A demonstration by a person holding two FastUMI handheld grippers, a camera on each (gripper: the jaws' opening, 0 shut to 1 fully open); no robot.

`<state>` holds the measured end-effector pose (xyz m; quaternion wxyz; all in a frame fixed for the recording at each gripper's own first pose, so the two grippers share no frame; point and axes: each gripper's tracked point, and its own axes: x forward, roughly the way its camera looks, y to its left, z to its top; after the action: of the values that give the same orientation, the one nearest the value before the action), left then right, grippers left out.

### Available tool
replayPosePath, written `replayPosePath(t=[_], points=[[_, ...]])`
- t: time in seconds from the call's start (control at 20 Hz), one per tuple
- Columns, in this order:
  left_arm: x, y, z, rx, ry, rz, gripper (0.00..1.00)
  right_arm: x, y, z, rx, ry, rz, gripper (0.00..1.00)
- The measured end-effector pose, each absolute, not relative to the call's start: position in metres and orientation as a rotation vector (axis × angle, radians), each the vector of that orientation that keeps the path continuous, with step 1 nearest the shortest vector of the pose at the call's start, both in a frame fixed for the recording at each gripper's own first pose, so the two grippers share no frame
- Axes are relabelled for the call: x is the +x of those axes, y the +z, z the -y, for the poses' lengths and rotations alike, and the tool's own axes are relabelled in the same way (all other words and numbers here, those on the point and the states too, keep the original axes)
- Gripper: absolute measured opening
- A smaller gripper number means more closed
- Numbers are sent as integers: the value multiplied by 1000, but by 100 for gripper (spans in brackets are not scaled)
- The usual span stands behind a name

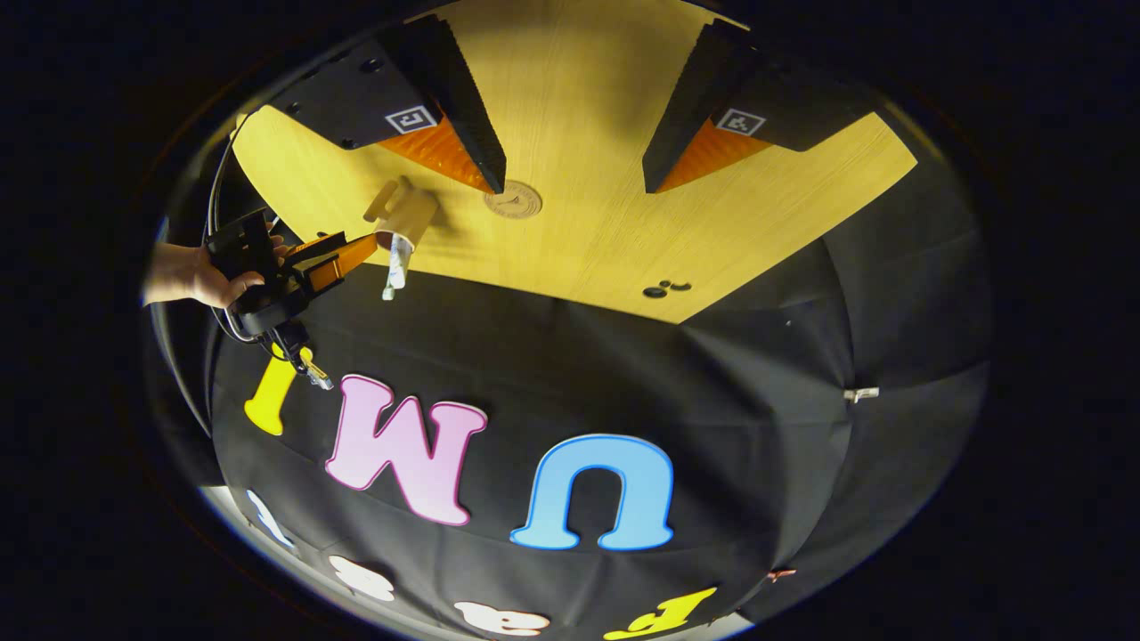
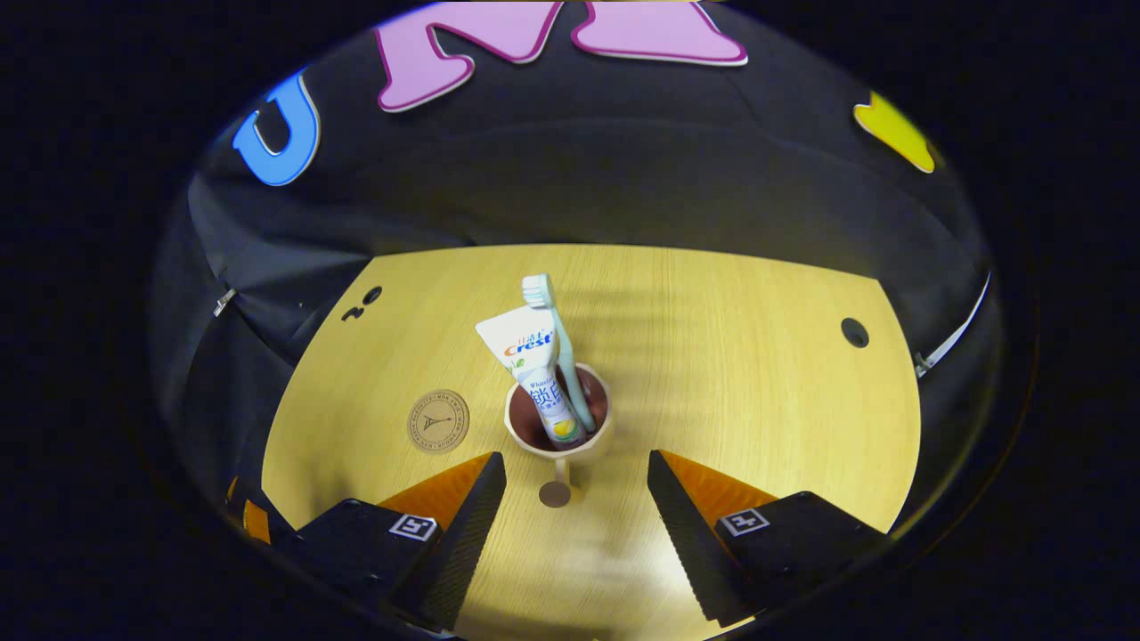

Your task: Put the toothbrush and toothpaste on the desktop into the cup, then pick up the cup and place it on the coaster on the desktop.

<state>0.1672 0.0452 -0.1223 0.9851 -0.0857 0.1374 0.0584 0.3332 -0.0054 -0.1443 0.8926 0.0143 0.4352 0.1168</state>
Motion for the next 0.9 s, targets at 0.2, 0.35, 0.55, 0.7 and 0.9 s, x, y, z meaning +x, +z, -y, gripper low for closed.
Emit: replayPosePath(t=[0.2, 0.35, 0.55, 0.7, 0.9], points=[[148, -138, -66, -172, 165, -329, 98, 335, -180, -2, 29, 233, -1052, 98], [137, -154, -74, -181, 188, -377, 98, 338, -200, -9, 17, 227, -1111, 98], [131, -167, -79, -190, 209, -423, 98, 345, -218, -13, -15, 233, -1173, 98], [134, -171, -75, -187, 210, -442, 98, 345, -230, -18, -27, 252, -1218, 97], [139, -174, -63, -168, 186, -463, 98, 340, -242, -20, -27, 255, -1272, 89]])
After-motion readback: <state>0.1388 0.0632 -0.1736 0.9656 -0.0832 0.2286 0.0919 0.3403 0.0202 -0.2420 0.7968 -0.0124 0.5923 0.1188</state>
